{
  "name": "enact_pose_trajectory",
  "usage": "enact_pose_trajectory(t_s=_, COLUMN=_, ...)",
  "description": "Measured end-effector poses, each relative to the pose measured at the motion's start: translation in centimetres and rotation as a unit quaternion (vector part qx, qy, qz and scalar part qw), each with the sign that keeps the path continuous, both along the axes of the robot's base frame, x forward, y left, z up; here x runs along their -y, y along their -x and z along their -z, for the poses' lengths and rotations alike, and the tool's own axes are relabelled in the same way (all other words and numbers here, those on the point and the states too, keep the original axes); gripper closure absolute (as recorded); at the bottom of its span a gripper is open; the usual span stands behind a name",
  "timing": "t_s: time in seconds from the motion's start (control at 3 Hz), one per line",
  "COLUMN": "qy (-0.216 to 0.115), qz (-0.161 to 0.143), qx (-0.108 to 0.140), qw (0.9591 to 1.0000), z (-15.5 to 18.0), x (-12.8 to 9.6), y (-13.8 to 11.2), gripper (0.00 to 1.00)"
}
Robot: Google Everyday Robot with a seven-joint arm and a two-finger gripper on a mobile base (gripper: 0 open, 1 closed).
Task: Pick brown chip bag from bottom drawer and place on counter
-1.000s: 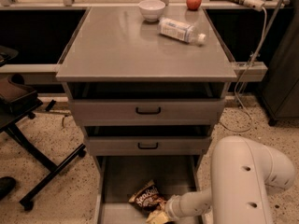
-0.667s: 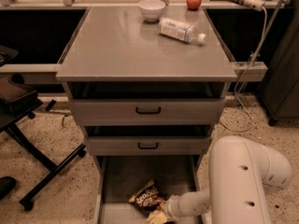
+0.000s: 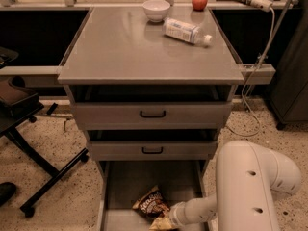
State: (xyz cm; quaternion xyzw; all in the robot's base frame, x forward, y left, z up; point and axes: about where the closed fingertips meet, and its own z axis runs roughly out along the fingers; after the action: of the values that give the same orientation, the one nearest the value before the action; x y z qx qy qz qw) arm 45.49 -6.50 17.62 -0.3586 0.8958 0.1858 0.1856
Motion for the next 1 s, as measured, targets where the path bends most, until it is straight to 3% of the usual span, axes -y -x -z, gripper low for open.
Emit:
enact_pose_trajectory(t_s=0.33, qy=0.0, qz=0.0, qx=0.0, qw=1.0, z=0.0, x=0.0, y=0.0, gripper=0.65)
enact_pose_trajectory(t_s=0.67, qy=-0.002, qz=-0.008, qx=-0.008, qw=0.9999, z=-2.8, x=0.1, y=-0.8, gripper=0.88)
enact_pose_trajectory(t_s=1.0, qy=0.013, qz=-0.048, qx=-0.023, qw=0.9985, z=-9.4, x=-0.7, y=-1.2, gripper=1.0)
